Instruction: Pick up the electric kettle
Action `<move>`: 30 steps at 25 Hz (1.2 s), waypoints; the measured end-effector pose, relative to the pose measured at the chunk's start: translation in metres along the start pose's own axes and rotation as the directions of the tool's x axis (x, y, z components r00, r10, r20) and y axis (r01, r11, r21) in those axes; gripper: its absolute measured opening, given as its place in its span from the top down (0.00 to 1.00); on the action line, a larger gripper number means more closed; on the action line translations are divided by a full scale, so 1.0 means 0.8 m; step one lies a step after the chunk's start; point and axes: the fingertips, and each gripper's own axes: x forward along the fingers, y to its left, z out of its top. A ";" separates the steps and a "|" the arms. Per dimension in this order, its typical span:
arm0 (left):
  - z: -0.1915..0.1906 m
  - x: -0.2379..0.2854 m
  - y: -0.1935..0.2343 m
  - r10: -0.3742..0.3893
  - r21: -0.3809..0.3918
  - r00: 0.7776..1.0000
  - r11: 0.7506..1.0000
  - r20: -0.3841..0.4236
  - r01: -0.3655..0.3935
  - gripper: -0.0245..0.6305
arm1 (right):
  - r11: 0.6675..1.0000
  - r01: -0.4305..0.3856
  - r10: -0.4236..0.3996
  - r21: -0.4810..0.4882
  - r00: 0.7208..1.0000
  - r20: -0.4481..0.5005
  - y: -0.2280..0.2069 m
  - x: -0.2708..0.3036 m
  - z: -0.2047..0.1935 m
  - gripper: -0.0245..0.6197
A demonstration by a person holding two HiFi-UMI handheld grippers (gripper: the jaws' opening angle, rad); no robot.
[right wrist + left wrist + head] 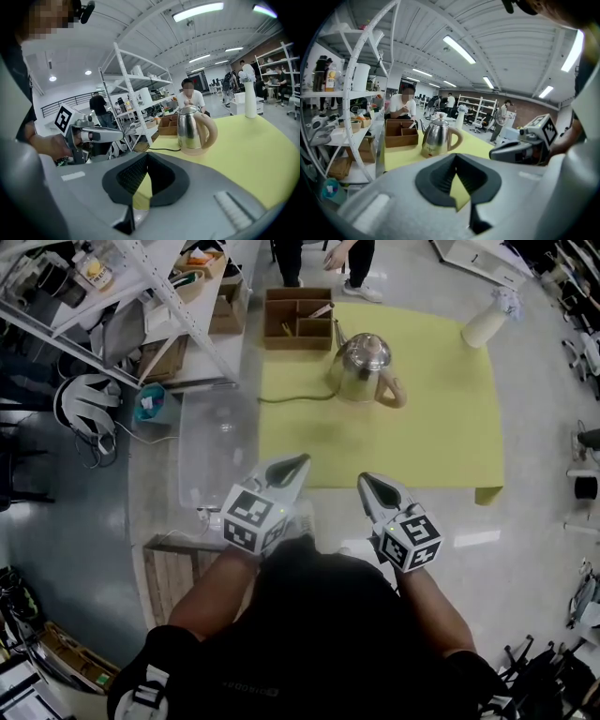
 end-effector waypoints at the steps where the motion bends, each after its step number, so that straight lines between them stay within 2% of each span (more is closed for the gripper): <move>1: 0.001 0.002 0.004 0.000 0.014 1.000 1.000 -0.005 0.000 0.96 | 1.000 0.002 -0.002 0.000 1.000 0.001 -0.001 0.004 0.003 0.95; 5: 0.005 0.007 0.017 -0.006 0.067 1.000 0.998 -0.025 0.007 0.96 | 1.000 0.008 -0.008 -0.006 1.000 0.013 0.000 0.019 0.019 0.95; 12: 0.015 0.012 0.040 -0.046 0.057 0.999 0.997 -0.012 0.047 0.96 | 0.999 0.045 -0.044 -0.012 0.999 0.017 0.000 0.037 0.030 0.95; 20: 0.029 0.016 0.058 -0.088 0.077 0.996 0.993 0.008 0.087 0.96 | 0.992 0.125 -0.125 -0.004 0.991 0.050 -0.010 0.039 0.046 0.95; 30: 0.027 0.009 0.057 -0.128 0.078 0.991 0.989 0.029 0.125 0.96 | 0.989 0.148 -0.147 -0.022 0.988 0.051 0.006 0.038 0.051 0.95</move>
